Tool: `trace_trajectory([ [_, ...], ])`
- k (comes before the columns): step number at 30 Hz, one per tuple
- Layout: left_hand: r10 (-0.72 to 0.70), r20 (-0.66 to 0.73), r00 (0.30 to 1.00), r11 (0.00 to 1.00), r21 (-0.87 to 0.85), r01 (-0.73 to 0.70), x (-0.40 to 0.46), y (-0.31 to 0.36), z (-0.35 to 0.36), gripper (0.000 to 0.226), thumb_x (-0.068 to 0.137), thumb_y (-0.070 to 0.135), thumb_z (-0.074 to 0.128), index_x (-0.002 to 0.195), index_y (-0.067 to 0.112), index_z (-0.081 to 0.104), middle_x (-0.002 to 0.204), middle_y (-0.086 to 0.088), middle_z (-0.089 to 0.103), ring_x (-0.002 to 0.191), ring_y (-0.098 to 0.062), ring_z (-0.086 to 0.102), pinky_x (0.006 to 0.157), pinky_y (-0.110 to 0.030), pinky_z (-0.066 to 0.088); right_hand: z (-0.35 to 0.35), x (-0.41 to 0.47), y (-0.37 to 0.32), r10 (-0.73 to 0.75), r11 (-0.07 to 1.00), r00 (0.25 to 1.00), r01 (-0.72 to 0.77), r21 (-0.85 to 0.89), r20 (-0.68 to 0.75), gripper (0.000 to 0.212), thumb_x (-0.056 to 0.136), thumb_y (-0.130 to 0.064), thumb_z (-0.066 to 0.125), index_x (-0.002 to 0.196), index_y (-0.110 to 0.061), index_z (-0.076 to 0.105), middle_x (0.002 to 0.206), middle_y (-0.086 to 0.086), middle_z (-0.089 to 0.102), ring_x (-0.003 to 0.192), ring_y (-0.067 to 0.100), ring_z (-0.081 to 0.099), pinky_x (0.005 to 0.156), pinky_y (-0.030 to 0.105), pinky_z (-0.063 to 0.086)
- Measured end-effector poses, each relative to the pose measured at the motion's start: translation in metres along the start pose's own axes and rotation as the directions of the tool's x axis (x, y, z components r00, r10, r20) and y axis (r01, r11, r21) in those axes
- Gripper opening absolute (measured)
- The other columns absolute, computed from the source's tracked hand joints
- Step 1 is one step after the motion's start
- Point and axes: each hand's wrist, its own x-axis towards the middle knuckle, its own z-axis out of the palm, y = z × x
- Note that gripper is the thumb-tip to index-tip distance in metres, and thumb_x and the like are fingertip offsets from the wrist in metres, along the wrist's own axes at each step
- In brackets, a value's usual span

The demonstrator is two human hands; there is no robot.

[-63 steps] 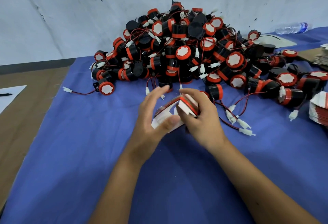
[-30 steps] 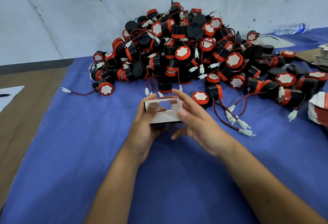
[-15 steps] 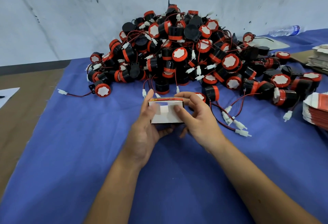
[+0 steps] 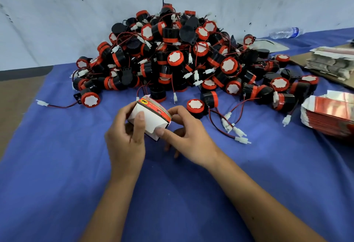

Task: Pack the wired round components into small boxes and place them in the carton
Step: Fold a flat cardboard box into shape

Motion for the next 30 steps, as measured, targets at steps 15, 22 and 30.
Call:
trace_trajectory([
  [15, 0.152, 0.131, 0.98, 0.983, -0.124, -0.136, -0.001, 0.016, 0.009, 0.024, 0.105, 0.028, 0.057, 0.122, 0.021, 0.073, 0.124, 0.005, 0.071, 0.119, -0.021, 0.067, 0.097, -0.047, 0.056, 0.003, 0.004, -0.001, -0.086, 0.993, 0.995, 0.089, 0.077, -0.047, 0.039, 0.091, -0.031, 0.078, 0.126, -0.024, 0.062, 0.108, -0.007, 0.072, 0.096, 0.012, 0.07, 0.074, 0.026, 0.056],
  [22, -0.285, 0.43, 0.857, 0.774, -0.425, 0.47, -0.004, 0.018, 0.009, 0.066, 0.093, 0.07, 0.03, 0.152, 0.045, 0.044, 0.153, 0.009, 0.054, 0.139, -0.012, 0.053, 0.116, -0.047, 0.044, 0.003, 0.005, -0.002, 0.043, 0.892, 0.999, -0.053, 0.449, 0.034, 0.034, 0.097, -0.024, 0.065, 0.13, -0.015, 0.062, 0.119, 0.009, 0.073, 0.107, 0.028, 0.071, 0.08, 0.044, 0.061],
  [30, -0.174, 0.419, 0.891, 0.885, -0.332, 0.328, -0.012, 0.025, 0.019, 0.044, 0.099, 0.059, 0.034, 0.142, 0.054, 0.039, 0.139, 0.024, 0.058, 0.129, 0.0, 0.059, 0.103, -0.034, 0.054, 0.009, 0.005, 0.004, 0.033, 0.944, 0.999, -0.036, 0.328, 0.014, 0.032, 0.104, -0.015, 0.057, 0.134, -0.023, 0.057, 0.128, 0.004, 0.069, 0.121, 0.028, 0.065, 0.1, 0.061, 0.053],
])
